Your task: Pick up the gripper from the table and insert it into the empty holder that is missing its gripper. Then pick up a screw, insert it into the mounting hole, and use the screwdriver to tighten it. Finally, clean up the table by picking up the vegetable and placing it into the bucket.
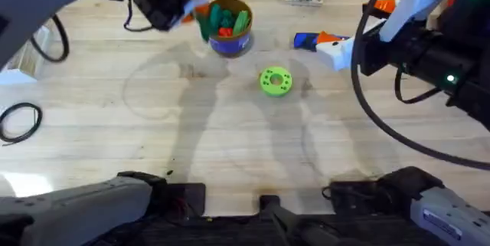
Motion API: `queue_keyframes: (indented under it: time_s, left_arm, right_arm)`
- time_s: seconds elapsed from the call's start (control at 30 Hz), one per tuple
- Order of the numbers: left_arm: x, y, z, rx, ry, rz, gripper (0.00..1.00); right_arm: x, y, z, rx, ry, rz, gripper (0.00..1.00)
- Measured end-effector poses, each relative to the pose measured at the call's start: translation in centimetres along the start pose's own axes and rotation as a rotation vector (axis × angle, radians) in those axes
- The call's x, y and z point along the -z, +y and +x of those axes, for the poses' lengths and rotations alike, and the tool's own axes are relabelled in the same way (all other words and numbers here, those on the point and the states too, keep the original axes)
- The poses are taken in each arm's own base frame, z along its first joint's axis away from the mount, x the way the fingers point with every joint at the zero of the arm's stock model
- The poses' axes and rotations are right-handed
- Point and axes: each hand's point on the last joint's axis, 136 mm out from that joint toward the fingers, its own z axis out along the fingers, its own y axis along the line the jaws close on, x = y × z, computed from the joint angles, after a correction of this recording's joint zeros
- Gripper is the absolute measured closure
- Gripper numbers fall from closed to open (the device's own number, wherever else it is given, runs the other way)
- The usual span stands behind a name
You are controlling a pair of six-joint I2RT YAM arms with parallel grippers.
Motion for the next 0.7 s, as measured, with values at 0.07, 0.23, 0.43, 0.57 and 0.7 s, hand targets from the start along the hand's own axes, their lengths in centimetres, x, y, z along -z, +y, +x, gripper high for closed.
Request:
queue_keyframes:
  time_s: [0.07,0.23,0.43,0.57,0.7]
  left_arm:
    - [0.2,-1.6,-1.2,-0.048,-0.047,0.063,0.981]
    - [-2.1,-4.0,-3.1,-0.172,-0.105,0.136,0.981]
    - [-6.5,-3.7,-3.2,-0.331,-0.081,0.097,0.981]
    - [-8.5,-3.5,-3.2,-0.399,-0.069,0.082,0.981]
    - [-8.9,-3.6,-3.3,-0.433,-0.072,0.082,0.734]
  right_arm:
    - [0.0,0.0,0.0,0.000,0.000,0.000,0.070]
    - [0.0,0.0,0.0,0.000,0.000,0.000,0.070]
    - [0.0,0.0,0.0,0.000,0.000,0.000,0.070]
    - [0.0,0.0,0.0,0.000,0.001,0.000,0.070]
    - [0.0,0.0,0.0,0.000,0.000,0.000,0.070]
